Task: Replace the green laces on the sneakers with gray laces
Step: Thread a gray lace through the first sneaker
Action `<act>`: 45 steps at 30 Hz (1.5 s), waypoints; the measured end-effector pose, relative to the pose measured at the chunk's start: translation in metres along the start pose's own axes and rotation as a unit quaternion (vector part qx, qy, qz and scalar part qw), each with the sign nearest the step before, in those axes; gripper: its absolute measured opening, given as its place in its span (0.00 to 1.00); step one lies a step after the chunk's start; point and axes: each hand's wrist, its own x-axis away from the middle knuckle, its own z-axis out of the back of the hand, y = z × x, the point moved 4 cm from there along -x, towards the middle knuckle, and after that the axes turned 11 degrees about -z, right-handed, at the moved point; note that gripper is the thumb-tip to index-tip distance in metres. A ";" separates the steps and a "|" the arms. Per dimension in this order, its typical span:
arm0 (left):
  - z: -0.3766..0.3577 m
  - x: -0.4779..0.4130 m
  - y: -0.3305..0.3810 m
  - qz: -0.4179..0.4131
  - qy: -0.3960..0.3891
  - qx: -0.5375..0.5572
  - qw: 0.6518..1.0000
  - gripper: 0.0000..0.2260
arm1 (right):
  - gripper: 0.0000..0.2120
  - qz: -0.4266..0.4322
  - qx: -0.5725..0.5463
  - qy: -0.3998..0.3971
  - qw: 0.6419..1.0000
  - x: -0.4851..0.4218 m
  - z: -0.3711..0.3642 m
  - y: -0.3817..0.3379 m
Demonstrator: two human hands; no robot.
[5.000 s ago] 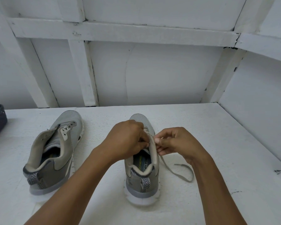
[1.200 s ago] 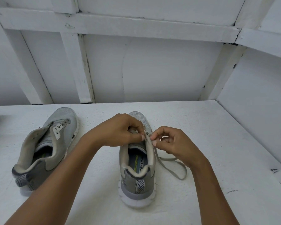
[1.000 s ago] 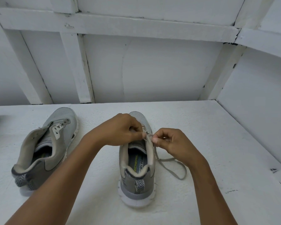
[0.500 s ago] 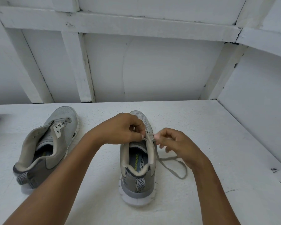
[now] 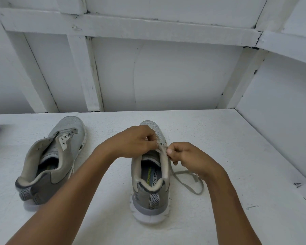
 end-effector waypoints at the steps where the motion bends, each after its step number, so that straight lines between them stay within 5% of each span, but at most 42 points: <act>1: 0.001 0.001 -0.001 0.000 0.010 0.014 1.000 0.06 | 0.11 -0.019 -0.002 -0.009 1.000 -0.001 0.001 0.002; 6: 0.010 0.011 -0.010 -0.002 0.061 0.076 0.995 0.02 | 0.12 -0.061 -0.039 -0.042 0.996 0.002 0.012 0.008; 11: 0.013 0.018 -0.016 0.014 0.019 0.037 0.999 0.13 | 0.07 -0.015 -0.091 0.037 0.995 0.002 0.014 0.003; 19: 0.012 0.024 -0.021 0.041 0.015 0.132 0.990 0.08 | 0.17 0.030 -0.005 -0.002 1.000 -0.009 -0.005 -0.013; 25: 0.014 0.027 -0.031 0.063 0.050 0.214 0.973 0.07 | 0.18 0.061 -0.140 0.036 0.988 -0.004 0.008 -0.018; 33: 0.012 0.025 -0.032 0.069 0.049 0.231 0.969 0.08 | 0.21 0.124 -0.467 0.087 0.871 0.007 0.059 -0.013; 45: 0.011 0.022 -0.031 0.074 0.039 0.228 0.970 0.08 | 0.19 0.125 -0.703 0.107 0.692 0.016 0.086 0.023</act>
